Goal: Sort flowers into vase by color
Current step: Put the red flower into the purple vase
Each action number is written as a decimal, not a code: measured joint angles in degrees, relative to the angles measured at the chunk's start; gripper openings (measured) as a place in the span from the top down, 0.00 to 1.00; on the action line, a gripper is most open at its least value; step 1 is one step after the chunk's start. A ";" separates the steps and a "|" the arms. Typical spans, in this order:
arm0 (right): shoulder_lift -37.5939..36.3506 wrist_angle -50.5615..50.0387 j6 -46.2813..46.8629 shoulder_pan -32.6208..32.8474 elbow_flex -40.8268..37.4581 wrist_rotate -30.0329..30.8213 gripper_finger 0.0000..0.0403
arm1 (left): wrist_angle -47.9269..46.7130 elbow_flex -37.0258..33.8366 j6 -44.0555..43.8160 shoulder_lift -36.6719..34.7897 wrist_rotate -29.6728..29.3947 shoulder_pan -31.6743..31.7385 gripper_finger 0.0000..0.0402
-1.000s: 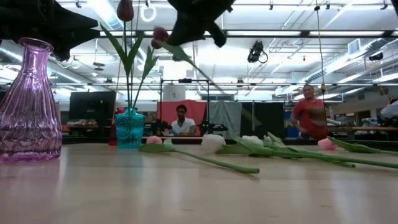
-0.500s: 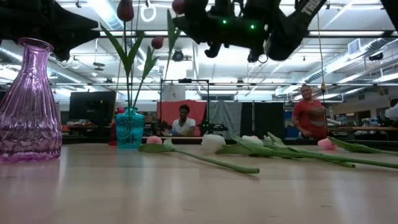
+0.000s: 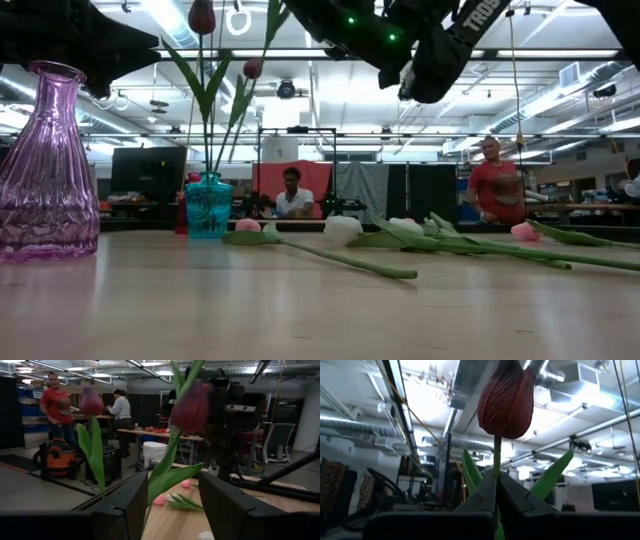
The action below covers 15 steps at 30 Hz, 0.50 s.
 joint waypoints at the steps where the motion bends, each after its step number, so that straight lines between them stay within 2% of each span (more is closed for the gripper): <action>1: 0.00 0.05 0.00 -0.16 0.38 -0.59 0.95 | -0.02 0.00 0.02 0.00 -0.04 0.00 0.55; 8: 0.06 -4.83 0.11 -1.12 3.97 -3.29 0.95 | 0.55 0.00 0.09 0.00 -0.10 0.00 0.55; 15: 7.51 -3.89 0.64 -1.68 10.08 -3.27 0.95 | 0.69 0.00 0.09 0.00 -0.12 0.00 0.55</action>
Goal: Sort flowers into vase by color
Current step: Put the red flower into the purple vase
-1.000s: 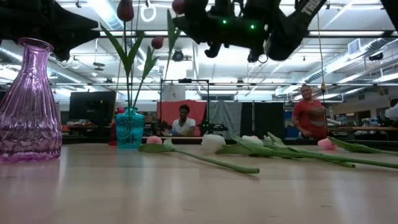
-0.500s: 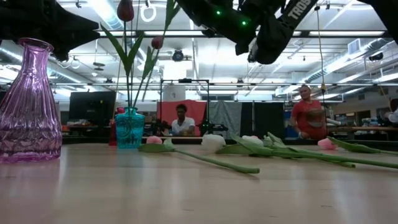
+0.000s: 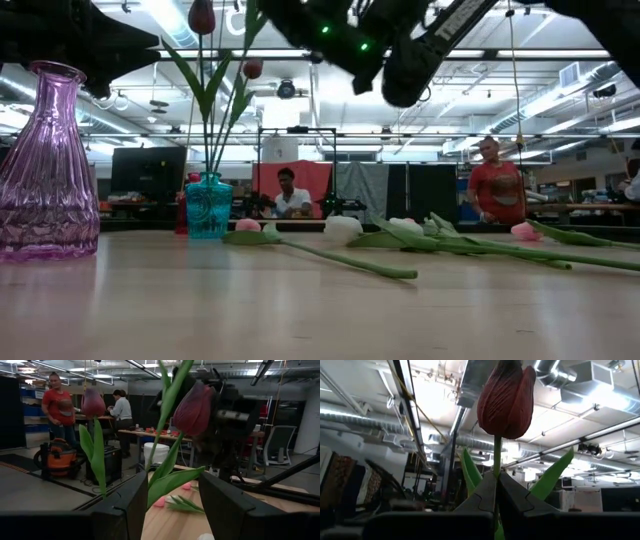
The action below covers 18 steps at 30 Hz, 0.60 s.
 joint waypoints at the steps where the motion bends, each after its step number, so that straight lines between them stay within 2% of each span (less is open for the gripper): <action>1: 1.28 0.37 0.31 -0.04 0.88 0.37 0.95 | -0.10 0.00 0.00 0.00 -0.01 0.00 0.55; 9: 5.62 -1.01 1.45 -0.04 2.86 3.09 0.95 | -0.40 0.00 0.04 0.00 0.01 0.00 0.55; 14: 5.12 -11.51 4.37 -0.23 2.89 3.09 0.95 | -0.42 0.00 0.04 0.00 -0.01 0.00 0.55; 18: 4.51 -19.71 8.65 -0.76 3.17 1.80 0.90 | -0.40 0.00 0.04 0.00 0.01 0.00 0.55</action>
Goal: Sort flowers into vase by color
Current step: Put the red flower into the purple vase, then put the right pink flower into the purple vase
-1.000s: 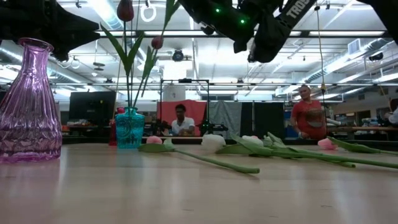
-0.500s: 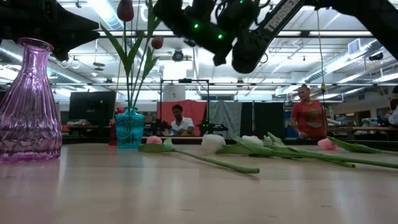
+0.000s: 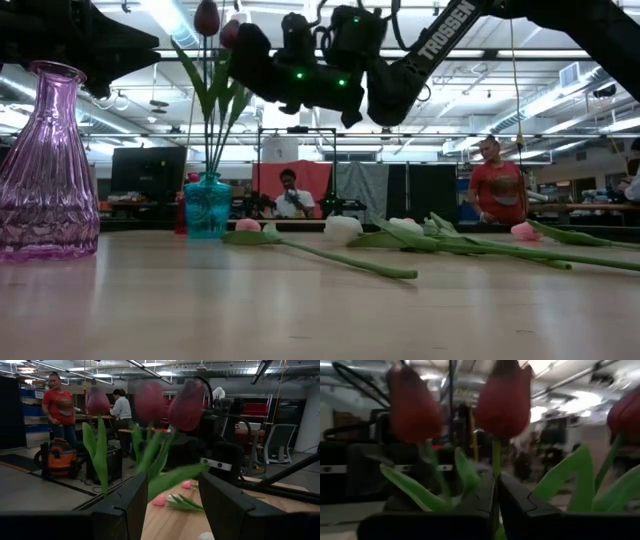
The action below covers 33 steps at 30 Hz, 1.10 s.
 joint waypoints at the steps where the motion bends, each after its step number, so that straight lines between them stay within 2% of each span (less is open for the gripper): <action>1: -0.20 -1.67 0.67 -0.16 0.02 -0.46 0.87 | 0.00 0.00 0.00 0.00 0.00 0.00 0.55; 8: -4.58 -15.01 0.96 -0.17 -0.07 -1.94 0.63 | 0.02 0.00 0.00 0.00 -0.02 0.00 0.55; 12: -8.74 -27.47 0.94 -0.18 -0.05 -2.09 0.52 | 0.02 0.00 0.00 0.00 0.00 0.00 0.55; 17: -15.78 -43.74 0.83 0.92 -0.06 -0.04 0.45 | 0.02 0.00 0.32 0.00 -0.02 0.00 0.55; 22: -21.03 -61.80 4.48 3.03 -0.05 5.08 0.43 | 0.00 0.00 0.74 0.00 0.00 0.00 0.55; 26: -24.83 -82.06 15.17 4.61 0.00 12.66 0.45 | -0.06 0.00 0.67 0.00 0.00 0.00 0.55; 30: -25.02 -103.99 33.27 3.57 -0.05 12.89 0.48 | -0.04 0.00 0.04 0.00 0.00 0.00 0.55; 33: -23.48 -119.31 43.57 2.99 -0.29 12.73 0.51 | -0.04 0.00 -0.29 0.00 0.00 0.00 0.55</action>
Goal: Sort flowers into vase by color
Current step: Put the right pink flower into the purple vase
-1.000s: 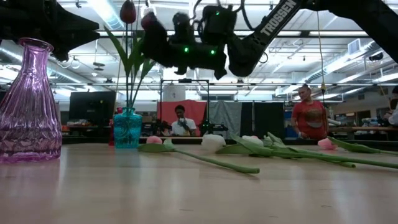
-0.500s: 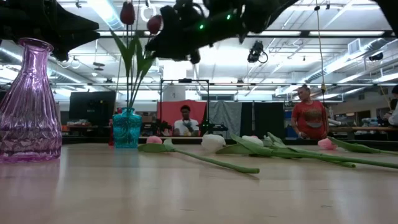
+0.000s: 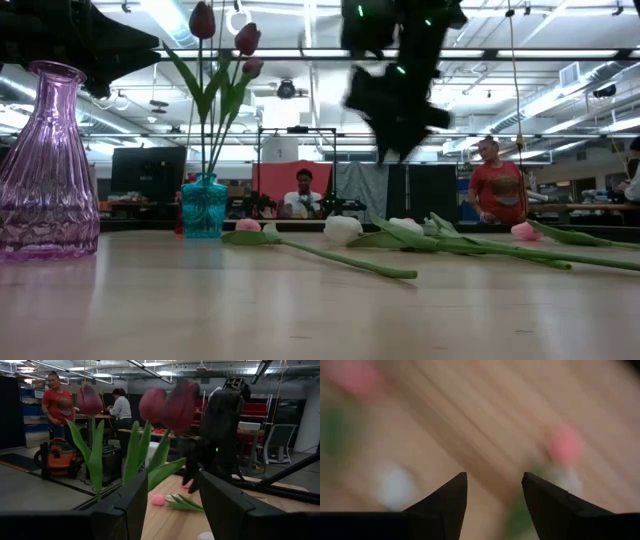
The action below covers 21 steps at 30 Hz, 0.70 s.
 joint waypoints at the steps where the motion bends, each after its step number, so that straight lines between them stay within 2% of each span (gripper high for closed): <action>1: 0.33 -3.97 2.22 0.01 -0.46 -0.45 0.51 | -0.07 0.00 -0.12 0.00 0.00 -0.01 0.55; 4: 0.29 -13.02 5.51 0.11 -2.61 -3.93 0.53 | -0.93 0.00 -1.02 0.00 0.00 -0.02 0.55; 8: 0.29 -19.94 5.43 -0.92 -7.02 -13.45 0.55 | -1.19 0.00 -1.02 0.00 0.00 0.00 0.55; 12: 0.35 -21.07 4.01 -1.46 -13.55 -24.16 0.57 | -1.51 0.00 -1.02 0.00 0.00 0.00 0.55; 21: -0.54 -16.29 3.07 -2.19 -26.40 -30.92 0.62 | -2.38 0.00 -1.22 0.02 0.00 0.00 0.55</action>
